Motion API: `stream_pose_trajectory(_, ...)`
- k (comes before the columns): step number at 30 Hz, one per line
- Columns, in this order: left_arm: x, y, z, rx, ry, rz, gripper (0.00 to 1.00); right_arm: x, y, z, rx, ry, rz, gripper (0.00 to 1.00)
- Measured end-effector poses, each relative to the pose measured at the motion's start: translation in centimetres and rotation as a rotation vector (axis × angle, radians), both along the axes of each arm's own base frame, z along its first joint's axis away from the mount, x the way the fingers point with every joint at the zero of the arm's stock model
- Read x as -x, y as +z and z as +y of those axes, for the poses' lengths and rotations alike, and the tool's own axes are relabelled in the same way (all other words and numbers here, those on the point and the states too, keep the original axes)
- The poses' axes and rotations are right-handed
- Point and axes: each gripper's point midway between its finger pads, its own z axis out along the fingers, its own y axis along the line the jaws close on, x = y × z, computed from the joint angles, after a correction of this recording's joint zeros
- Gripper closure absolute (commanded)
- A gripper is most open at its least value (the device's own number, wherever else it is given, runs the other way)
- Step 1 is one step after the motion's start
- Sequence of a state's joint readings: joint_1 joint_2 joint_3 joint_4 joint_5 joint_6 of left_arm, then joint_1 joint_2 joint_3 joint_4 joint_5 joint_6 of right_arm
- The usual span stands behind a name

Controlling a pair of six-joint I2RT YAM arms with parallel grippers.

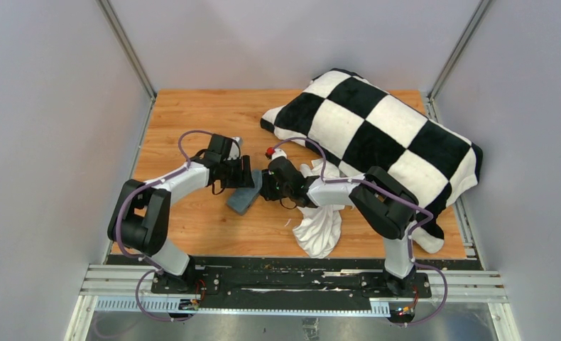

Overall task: Organize the sunglasses
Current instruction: Close the sunglasses case at the center of the board.

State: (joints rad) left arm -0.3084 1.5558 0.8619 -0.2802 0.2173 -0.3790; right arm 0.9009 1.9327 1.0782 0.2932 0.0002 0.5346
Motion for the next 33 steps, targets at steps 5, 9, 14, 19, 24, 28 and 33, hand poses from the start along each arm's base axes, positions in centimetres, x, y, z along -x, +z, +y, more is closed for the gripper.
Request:
stream_pose_trajectory(5,0.3,-0.2,-0.5,0.01,-0.013,0.01,0.4,-0.2,0.0,-0.1,0.002,-0.003,-0.002,0.7)
stream_pose_trajectory(9,0.3,-0.3,-0.4,0.008,-0.011,0.01,0.4,-0.3,0.0,-0.1,0.003,-0.002,-0.003,0.7)
stream_pose_trajectory(14,0.3,-0.2,-0.4,0.004,-0.011,0.015,0.4,-0.1,0.2,-0.1,0.004,0.01,-0.003,0.67)
stream_pose_trajectory(19,0.8,-0.2,-0.4,-0.001,-0.016,0.029,0.39,0.5,2.0,-0.6,-0.016,0.028,-0.025,0.61)
stream_pose_trajectory(24,1.5,0.1,-0.3,-0.005,-0.02,0.047,0.31,1.5,4.6,-1.3,-0.064,0.042,-0.053,0.61)
stream_pose_trajectory(28,1.9,1.2,-0.2,-0.004,-0.03,0.029,0.04,2.5,5.2,-2.1,-0.083,0.053,-0.047,0.6)
stream_pose_trajectory(33,2.5,2.7,0.0,-0.039,-0.074,-0.023,0.0,3.2,5.4,-3.3,-0.082,0.047,-0.039,0.6)
